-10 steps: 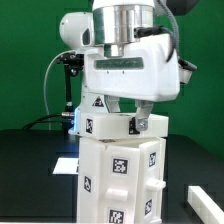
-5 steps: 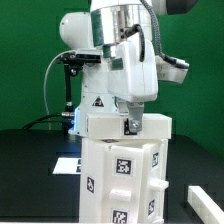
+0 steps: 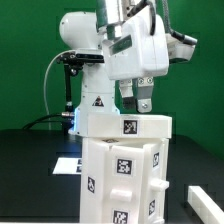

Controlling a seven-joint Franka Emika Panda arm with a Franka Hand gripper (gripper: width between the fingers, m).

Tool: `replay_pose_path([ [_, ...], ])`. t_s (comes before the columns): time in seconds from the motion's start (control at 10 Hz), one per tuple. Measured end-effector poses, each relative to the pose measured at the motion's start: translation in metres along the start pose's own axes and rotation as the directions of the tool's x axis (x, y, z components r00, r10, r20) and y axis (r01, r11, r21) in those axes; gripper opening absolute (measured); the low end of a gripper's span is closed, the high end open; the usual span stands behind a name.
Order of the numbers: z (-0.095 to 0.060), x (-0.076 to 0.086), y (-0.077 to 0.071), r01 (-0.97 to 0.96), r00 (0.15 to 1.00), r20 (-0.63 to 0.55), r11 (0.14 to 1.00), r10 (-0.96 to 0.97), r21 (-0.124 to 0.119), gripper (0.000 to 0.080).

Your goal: Assemble cabinet

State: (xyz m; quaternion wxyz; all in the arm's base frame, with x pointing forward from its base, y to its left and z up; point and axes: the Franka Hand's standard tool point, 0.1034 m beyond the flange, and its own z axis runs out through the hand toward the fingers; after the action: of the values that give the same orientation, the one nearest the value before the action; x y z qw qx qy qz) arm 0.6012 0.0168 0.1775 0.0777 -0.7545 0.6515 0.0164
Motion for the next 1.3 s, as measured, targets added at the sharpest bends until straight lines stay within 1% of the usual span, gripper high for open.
replay_pose_path([
  [0.1, 0.006, 0.001, 0.001, 0.029, 1.000, 0.000, 1.000, -0.029, -0.008, 0.0649],
  [0.3, 0.007, 0.000, 0.002, 0.043, 0.999, 0.001, 0.999, -0.043, -0.010, 0.0649],
  [0.4, 0.007, 0.000, 0.002, 0.157, 0.988, 0.002, 0.987, -0.157, -0.012, 0.0649],
  [0.5, 0.008, -0.001, 0.002, 0.315, 0.949, 0.007, 0.948, -0.315, -0.038, 0.0649],
  [0.6, 0.003, -0.005, -0.001, 0.474, 0.880, -0.005, 0.877, -0.476, -0.082, 0.0649],
  [0.7, 0.001, -0.008, -0.006, 0.624, 0.780, 0.000, 0.777, -0.626, -0.089, 0.0649],
  [0.8, 0.000, -0.006, -0.010, 0.731, 0.680, 0.018, 0.676, -0.733, -0.090, 0.0649],
  [0.9, -0.001, -0.006, -0.011, 0.789, 0.612, 0.032, 0.608, -0.790, -0.090, 0.0649],
  [1.0, -0.001, -0.006, -0.011, 0.825, 0.562, 0.037, 0.558, -0.826, -0.088, 0.0649],
  [1.3, 0.000, -0.006, -0.011, 0.928, 0.370, 0.056, 0.365, -0.927, -0.078, 0.0649],
])
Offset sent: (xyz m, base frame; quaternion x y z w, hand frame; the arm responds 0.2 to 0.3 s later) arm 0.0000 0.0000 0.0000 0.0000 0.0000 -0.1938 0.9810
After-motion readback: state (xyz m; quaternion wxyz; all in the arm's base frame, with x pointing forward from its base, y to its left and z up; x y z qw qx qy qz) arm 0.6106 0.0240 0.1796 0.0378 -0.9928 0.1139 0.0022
